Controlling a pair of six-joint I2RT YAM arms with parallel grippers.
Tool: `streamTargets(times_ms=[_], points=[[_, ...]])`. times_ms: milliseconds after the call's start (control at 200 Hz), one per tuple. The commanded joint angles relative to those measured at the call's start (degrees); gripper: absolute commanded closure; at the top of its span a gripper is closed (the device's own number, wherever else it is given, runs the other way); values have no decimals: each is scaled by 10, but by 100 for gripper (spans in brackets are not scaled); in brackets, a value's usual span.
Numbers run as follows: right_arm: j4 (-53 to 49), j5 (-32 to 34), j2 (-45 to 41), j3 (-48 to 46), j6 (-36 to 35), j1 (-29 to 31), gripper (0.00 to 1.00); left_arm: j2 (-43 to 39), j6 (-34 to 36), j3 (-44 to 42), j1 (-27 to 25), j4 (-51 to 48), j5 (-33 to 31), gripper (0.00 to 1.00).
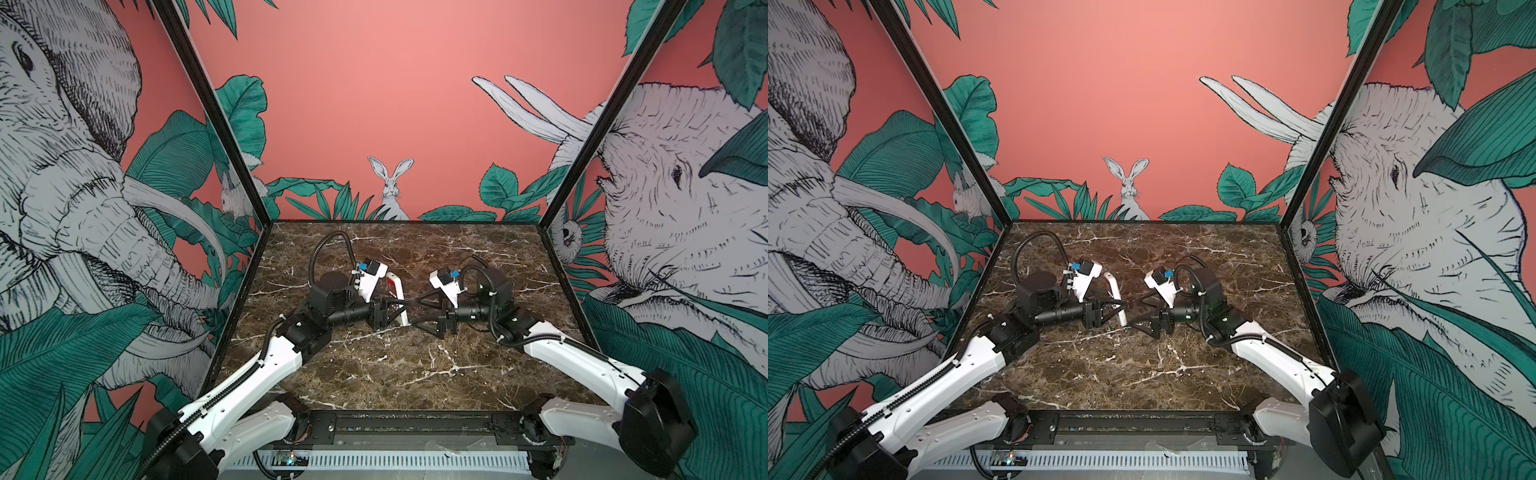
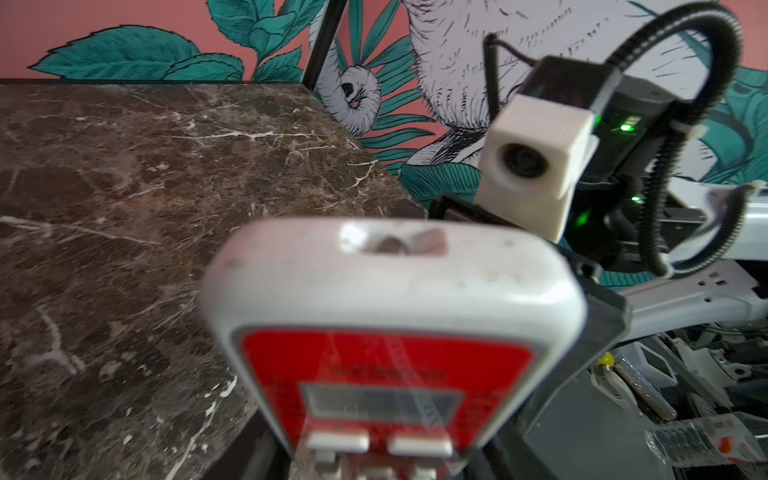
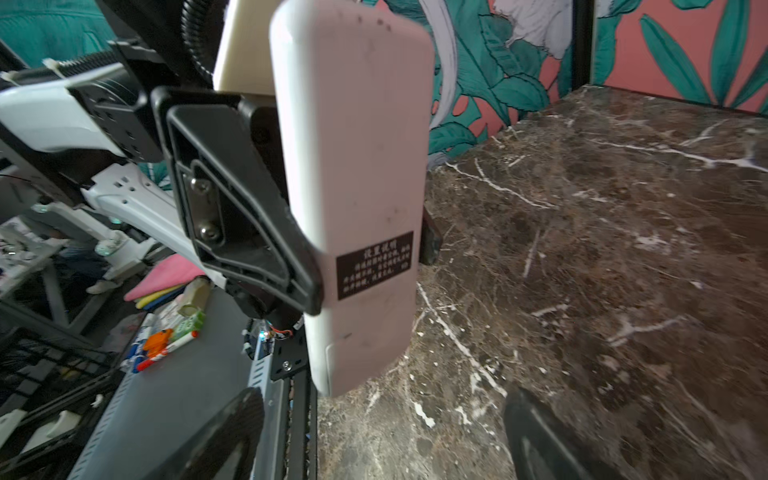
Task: Load the batteries into the remote control
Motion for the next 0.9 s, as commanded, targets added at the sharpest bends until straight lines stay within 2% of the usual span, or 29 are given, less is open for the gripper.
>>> streamTargets(times_ms=[0,100,240,320,650,895], points=[[-65,86,-18,3,-68,-4,10,1,25,19,-2,-91,-47,85],[-113,122,-20,13,-95,-3,10,18,20,27,-2,-137,-67,85],[-162,138,-17,21,-119,-3,9,63,10,65,-2,-263,-155,86],[-174,143,-9,22,-122,-3,8,86,-3,71,-2,-303,-185,85],[-190,185,3,17,-139,-3,7,165,-73,41,-3,-291,-202,85],[-189,197,23,14,-142,-3,6,223,-78,28,-3,-283,-223,82]])
